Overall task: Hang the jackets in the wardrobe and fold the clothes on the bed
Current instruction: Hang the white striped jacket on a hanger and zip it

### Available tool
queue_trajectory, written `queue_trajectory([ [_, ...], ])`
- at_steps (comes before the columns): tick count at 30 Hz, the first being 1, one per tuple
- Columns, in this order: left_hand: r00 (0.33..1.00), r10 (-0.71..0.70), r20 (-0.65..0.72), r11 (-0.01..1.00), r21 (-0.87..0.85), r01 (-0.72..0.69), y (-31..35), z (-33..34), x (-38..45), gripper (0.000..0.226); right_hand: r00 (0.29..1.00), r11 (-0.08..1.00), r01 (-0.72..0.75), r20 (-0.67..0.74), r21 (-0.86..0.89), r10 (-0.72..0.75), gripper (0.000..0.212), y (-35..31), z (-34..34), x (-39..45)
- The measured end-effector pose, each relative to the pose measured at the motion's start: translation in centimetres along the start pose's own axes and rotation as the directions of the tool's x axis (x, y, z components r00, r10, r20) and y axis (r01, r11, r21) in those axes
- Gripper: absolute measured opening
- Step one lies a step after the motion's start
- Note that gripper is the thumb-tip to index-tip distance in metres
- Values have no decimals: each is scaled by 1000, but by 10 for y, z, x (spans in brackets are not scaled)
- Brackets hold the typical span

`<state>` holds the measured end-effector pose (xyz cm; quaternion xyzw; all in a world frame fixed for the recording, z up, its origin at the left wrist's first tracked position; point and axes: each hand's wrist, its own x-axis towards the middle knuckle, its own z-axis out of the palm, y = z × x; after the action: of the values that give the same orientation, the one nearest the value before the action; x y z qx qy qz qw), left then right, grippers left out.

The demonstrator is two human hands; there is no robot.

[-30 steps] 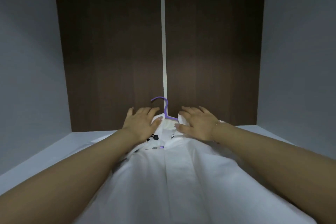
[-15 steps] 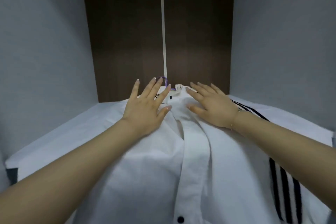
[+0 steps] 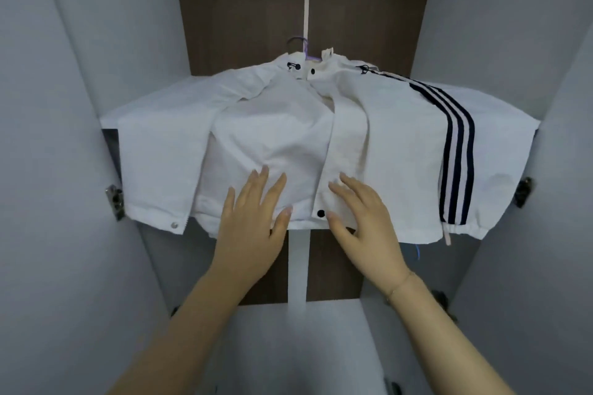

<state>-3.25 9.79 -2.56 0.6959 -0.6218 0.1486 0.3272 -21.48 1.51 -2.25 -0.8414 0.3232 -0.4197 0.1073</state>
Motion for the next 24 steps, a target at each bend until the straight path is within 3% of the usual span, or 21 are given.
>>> queue_trajectory([
  [2, 990, -139, -2, 945, -301, 132, -7, 10, -29, 40, 990, 976, -114, -64, 186, 127, 30, -2, 19, -22],
  [3, 971, -239, 31, 860, -458, 226, -11, 13, -40, 33, 975, 946, -180, -77, 270, 208, 24, -3, 28, -29],
  [5, 878, -457, 141, 583, -698, 416, -19, 15, -53, 23, 910, 804, -349, -32, 481, 414, 15, -5, 45, -38],
  [7, 755, -603, 258, 308, -798, 518, -28, 14, -56, 19, 798, 557, -510, 120, 656, 591, 15, -6, 56, -38],
  [10, 623, -664, 413, -99, -875, 474, -43, 10, -52, 39, 644, 278, -620, 274, 734, 714, 31, -5, 68, -30],
  [13, 586, -639, 498, -359, -867, 345, -57, 1, -44, 45, 578, 124, -566, 285, 815, 764, 38, -8, 74, -24],
  [15, 569, -670, 477, -421, -875, 238, -63, -4, -39, 48, 562, 26, -507, 308, 862, 768, 40, -10, 73, -19],
  [19, 502, -813, 294, -265, -955, 131, -60, -15, -36, 19, 500, -34, -418, 261, 908, 825, 30, -14, 66, -17],
  [22, 542, -783, 304, -262, -953, 155, -38, -19, -39, 9, 472, -77, -368, 257, 927, 843, 25, -17, 56, -27],
  [24, 597, -722, 348, -268, -937, 223, -14, -18, -39, 12, 489, -206, -342, 361, 917, 794, 20, -17, 45, -33],
])
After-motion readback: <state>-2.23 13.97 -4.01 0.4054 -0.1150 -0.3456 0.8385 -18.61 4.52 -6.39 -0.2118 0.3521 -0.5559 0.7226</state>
